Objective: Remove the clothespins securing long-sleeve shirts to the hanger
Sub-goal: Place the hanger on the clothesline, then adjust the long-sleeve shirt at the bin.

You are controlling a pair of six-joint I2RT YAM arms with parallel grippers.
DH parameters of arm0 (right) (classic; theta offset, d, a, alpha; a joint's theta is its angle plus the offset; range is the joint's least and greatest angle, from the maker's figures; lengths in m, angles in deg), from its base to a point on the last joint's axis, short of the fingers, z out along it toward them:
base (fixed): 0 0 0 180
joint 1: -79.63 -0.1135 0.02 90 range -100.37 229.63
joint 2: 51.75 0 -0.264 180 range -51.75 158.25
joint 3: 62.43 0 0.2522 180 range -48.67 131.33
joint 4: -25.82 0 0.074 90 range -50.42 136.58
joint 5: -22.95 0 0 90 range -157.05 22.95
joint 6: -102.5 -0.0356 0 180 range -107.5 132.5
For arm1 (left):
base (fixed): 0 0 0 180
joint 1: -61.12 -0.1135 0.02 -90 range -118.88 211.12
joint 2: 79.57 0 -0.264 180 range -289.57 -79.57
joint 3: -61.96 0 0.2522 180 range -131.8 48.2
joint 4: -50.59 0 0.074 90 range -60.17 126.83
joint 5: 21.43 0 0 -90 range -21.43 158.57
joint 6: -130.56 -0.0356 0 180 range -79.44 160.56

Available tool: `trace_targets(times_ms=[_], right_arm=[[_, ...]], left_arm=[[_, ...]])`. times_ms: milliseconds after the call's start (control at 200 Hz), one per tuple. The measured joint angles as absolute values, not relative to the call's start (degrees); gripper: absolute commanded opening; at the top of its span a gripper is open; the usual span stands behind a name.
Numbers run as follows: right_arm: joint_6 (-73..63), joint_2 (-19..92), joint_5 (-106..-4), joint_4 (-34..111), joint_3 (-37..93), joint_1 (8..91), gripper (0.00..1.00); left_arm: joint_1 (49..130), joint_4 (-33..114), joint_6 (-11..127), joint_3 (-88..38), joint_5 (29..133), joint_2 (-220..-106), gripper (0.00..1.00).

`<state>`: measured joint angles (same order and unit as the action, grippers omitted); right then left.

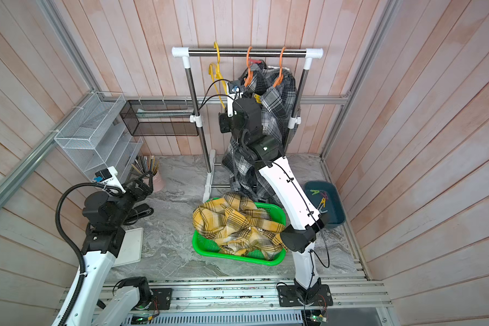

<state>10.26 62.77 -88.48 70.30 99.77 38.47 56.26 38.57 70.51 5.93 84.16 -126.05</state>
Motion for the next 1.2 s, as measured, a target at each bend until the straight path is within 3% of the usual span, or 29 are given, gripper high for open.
trace_targets(times_ms=[195,330,425,705,930,1200], right_arm=[[8.14,62.85,-86.38,70.52,99.77,38.4,0.01],[7.5,61.35,-86.47,70.54,96.1,37.4,0.41],[7.31,58.59,-87.06,70.65,89.59,35.63,0.52],[3.22,42.44,-90.36,70.0,60.04,28.76,0.62],[-6.75,24.41,-91.65,67.75,37.15,26.62,0.61],[-19.82,18.33,-91.38,68.16,16.58,26.69,0.59]], left_arm=[[56.74,37.04,72.41,7.22,91.07,-126.33,0.99],[61.0,36.17,73.22,8.45,95.46,-127.53,0.99],[65.83,35.53,73.35,9.74,97.19,-128.78,0.99],[83.16,35.14,75.43,13.39,98.11,-133.61,0.98],[95.97,36.93,76.2,13.56,95.97,-141.08,0.98],[102.07,38.35,77.24,11.2,93.76,-155.92,0.98]])
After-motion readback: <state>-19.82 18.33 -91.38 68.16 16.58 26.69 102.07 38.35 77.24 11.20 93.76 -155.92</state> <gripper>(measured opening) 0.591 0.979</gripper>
